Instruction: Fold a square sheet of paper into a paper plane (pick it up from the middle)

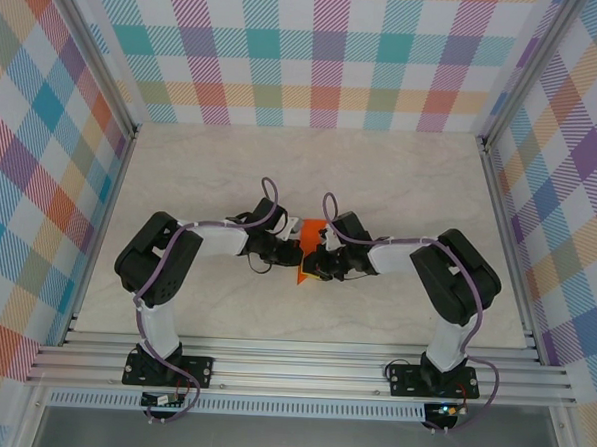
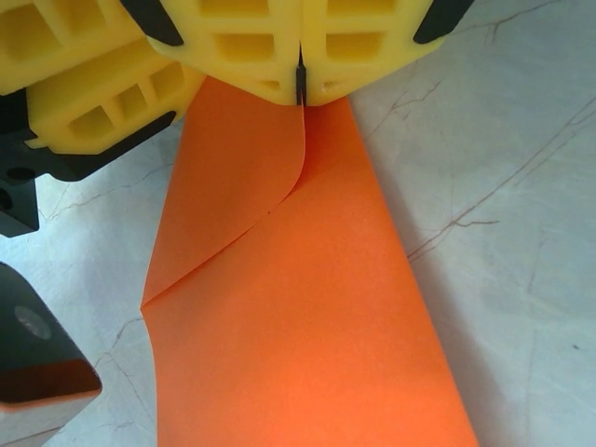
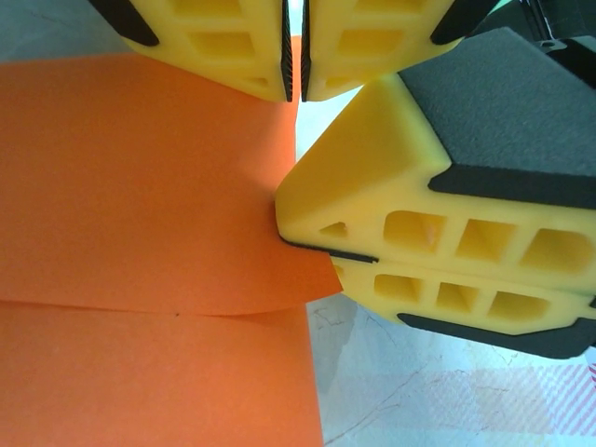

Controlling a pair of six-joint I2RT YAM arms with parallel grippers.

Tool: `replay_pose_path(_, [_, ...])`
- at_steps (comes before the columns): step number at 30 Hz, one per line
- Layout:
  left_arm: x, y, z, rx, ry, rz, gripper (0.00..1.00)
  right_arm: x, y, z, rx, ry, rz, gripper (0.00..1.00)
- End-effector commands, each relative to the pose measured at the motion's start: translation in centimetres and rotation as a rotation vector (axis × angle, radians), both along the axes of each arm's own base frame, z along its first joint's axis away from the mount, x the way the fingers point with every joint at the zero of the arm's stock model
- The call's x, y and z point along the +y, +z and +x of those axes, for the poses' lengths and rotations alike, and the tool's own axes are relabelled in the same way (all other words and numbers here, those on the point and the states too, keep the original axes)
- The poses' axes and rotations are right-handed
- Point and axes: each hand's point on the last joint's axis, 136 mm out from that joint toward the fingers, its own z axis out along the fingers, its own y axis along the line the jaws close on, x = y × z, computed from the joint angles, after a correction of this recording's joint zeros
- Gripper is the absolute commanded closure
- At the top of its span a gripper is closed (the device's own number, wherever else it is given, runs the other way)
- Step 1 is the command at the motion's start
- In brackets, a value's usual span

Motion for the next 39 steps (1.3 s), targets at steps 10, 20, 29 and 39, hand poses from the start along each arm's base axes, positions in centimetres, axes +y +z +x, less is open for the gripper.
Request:
replay_pose_path(10, [0.4, -1.4, 0.3, 0.040, 0.017, 0.024, 0.99, -0.1, 0.8, -0.8, -0.037, 0.012, 0.012, 0.87])
replay_pose_path(20, [0.3, -1.3, 0.3, 0.042, 0.015, 0.020, 0.99, 0.3, -0.8, -1.4, -0.014, 0.009, 0.003, 0.88])
replay_pose_path(29, [0.3, -1.5, 0.3, 0.046, 0.017, 0.023, 0.99, -0.9, -1.8, -1.4, -0.009, -0.007, -0.112, 0.89])
replay_pose_path(39, [0.3, -1.5, 0.3, 0.049, 0.016, 0.024, 0.99, 0.8, 1.0, -2.1, -0.038, 0.054, -0.016, 0.88])
